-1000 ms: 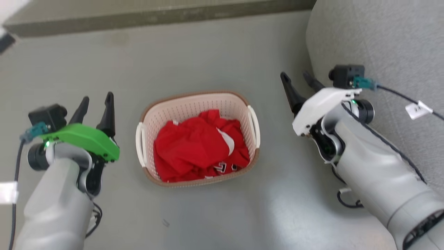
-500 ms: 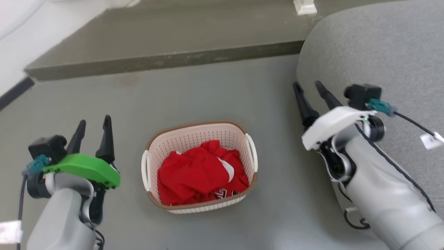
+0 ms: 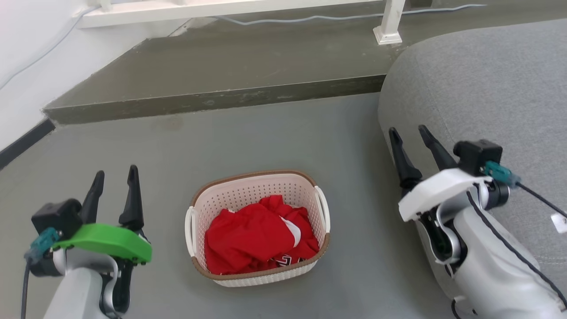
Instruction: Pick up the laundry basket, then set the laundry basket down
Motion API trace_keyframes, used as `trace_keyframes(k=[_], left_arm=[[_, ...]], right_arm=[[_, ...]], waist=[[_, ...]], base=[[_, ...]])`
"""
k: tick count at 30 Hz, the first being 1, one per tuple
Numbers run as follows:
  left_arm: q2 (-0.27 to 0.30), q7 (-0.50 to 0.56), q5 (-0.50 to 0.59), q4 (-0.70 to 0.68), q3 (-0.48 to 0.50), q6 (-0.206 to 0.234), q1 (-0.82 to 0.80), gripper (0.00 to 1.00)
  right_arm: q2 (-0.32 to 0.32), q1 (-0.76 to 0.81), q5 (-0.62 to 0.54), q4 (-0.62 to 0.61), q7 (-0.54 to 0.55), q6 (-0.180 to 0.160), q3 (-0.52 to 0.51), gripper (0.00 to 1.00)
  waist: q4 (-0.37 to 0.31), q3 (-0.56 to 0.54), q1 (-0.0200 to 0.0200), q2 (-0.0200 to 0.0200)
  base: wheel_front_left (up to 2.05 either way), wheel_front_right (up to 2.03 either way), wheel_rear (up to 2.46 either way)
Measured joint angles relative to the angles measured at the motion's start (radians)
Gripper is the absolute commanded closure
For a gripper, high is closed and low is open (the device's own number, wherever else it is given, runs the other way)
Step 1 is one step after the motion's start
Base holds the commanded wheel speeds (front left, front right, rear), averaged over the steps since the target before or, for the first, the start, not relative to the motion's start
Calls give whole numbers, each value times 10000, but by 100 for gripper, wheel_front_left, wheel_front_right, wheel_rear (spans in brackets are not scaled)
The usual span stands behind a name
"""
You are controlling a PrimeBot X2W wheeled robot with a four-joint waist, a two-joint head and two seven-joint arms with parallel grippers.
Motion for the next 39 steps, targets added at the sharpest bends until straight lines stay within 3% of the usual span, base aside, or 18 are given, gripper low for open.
trace_keyframes(k=[17,39], left_arm=[[-391,0,786,-1181,531,12,1067,0],[-794,0,1361,-1569,876,-88,1551,0]], right_arm=[[136,1370,-1012,-1045,0,-125,-456,0],[288,1953,-1607,-1509,0,-54,-982,0]], waist=[[-113,42,0,0],[-80,100,1,0]], base=[[0,0,0],[0,0,0]])
